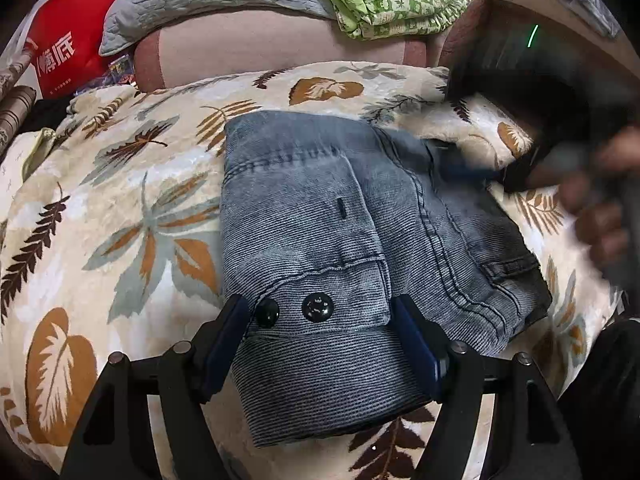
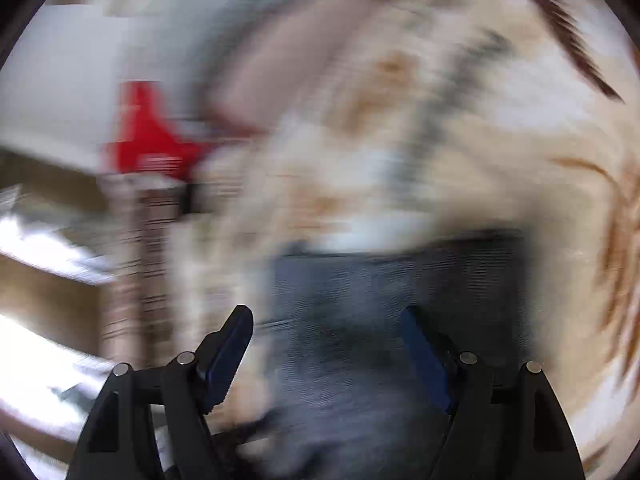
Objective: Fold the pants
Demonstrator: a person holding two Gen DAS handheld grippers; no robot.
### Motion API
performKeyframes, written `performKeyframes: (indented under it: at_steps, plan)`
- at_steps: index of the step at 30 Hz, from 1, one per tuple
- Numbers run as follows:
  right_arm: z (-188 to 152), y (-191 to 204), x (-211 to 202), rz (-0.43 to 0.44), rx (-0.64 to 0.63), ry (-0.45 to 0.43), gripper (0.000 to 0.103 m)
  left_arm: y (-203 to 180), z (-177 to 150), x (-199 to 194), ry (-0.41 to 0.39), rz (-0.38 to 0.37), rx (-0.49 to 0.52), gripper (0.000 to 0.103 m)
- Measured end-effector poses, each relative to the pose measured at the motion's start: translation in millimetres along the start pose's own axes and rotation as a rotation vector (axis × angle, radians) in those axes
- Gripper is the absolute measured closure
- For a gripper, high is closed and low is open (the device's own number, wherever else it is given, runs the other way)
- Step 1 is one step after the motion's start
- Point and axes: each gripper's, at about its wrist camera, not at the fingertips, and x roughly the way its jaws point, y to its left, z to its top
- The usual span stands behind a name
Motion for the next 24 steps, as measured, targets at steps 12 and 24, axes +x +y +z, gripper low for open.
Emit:
performKeyframes:
  at_steps: [12, 24]
  plan:
    - [-30.1, 18.0, -35.5, 0.031, -0.077, -0.049, 0.029, 8.1, -6.6, 3.2, 0.022, -0.003, -0.023, 0.020]
    - [-107.6, -14.1, -58.9, 0.059, -0.060, -0.084, 0.027, 17.0, 6.4, -32.3, -0.085, -0.027, -0.097, 0.020]
